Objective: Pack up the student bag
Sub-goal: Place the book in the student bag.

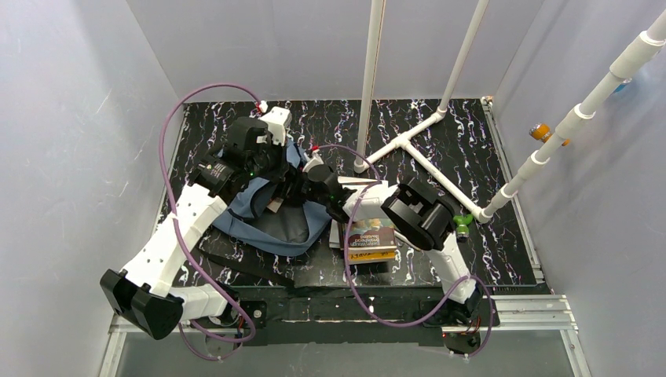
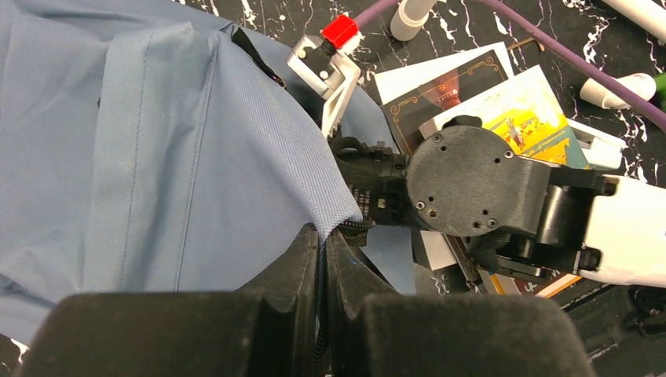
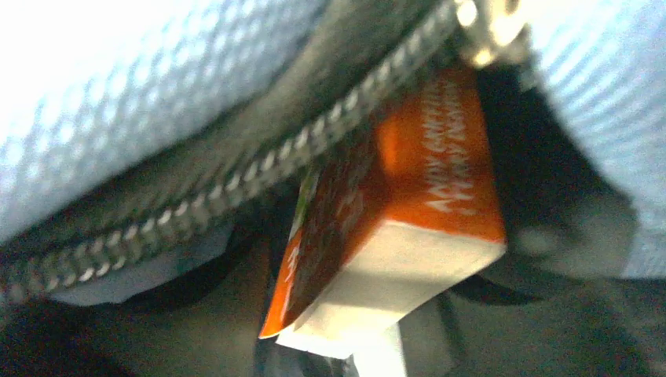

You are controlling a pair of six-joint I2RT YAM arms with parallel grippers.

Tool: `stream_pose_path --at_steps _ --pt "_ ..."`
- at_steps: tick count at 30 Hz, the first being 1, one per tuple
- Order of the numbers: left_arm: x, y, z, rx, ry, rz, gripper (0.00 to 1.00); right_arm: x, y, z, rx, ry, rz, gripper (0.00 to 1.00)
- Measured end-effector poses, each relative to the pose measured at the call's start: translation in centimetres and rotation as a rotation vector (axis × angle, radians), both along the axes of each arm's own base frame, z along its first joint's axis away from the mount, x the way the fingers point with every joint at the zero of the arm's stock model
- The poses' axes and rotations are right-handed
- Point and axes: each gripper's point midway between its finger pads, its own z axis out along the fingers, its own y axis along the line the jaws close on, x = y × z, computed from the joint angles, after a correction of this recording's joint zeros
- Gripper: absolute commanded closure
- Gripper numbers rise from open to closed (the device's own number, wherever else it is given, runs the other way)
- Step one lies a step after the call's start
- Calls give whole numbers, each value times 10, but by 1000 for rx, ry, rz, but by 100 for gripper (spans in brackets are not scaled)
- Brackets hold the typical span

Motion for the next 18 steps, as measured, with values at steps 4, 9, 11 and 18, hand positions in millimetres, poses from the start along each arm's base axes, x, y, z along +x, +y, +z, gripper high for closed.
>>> stream_pose_path --at_steps 4,9,11,18 --pt "-2 1 -4 -3 2 2 100 -13 -17 -9 -61 19 7 21" --pt "-4 1 -1 -18 -11 4 100 -22 -33 -6 -120 28 22 25" --pt "-3 0 1 -22 -17 5 100 -22 -35 -6 -129 22 22 29" --pt "-3 6 -5 -5 -17 31 100 -4 -7 -11 -122 -1 49 33"
